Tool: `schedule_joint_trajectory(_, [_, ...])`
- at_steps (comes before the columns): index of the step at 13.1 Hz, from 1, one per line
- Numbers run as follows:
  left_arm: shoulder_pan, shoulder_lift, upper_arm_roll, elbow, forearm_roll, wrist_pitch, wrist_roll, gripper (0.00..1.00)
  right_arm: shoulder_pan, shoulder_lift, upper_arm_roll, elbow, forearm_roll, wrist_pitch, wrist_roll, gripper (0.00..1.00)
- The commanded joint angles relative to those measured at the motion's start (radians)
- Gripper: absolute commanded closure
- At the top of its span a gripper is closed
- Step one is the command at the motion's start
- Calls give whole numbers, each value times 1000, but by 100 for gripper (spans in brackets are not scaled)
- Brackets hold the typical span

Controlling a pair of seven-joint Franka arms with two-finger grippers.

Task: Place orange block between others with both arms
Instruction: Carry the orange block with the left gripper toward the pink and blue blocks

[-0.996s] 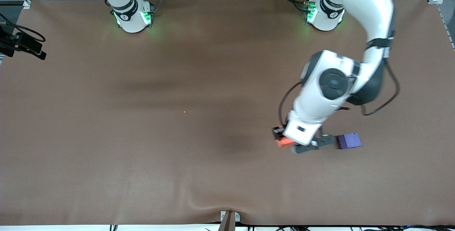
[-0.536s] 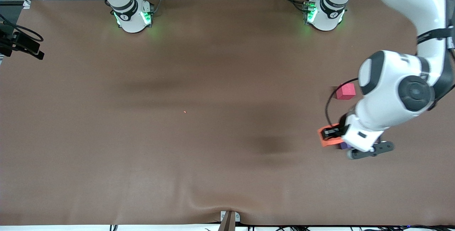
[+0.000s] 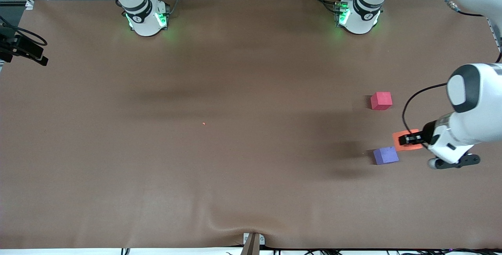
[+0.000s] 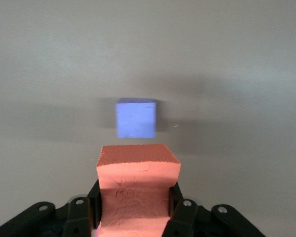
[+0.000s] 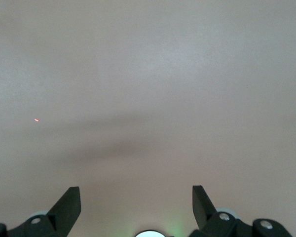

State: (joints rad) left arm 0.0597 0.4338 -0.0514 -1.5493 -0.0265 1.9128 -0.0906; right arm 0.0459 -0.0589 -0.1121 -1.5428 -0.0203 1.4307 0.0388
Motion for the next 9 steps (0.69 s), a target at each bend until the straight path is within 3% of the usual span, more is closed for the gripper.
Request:
schedule_joint_trajectory(1, [34,-79,-13,-173,-18,122,63,100,-17,5,14,17,-3,-13,1,0])
schedule_joint_trajectory(5, [86,-95,-15,-362,-18,345,161,100,-17,4,14,17,-3,-15,1,0])
schedule_joint_trajectory(9, [94,-134,-24,-455,-62,370,166,100,-18,4,12,17,-3,-15,1,0])
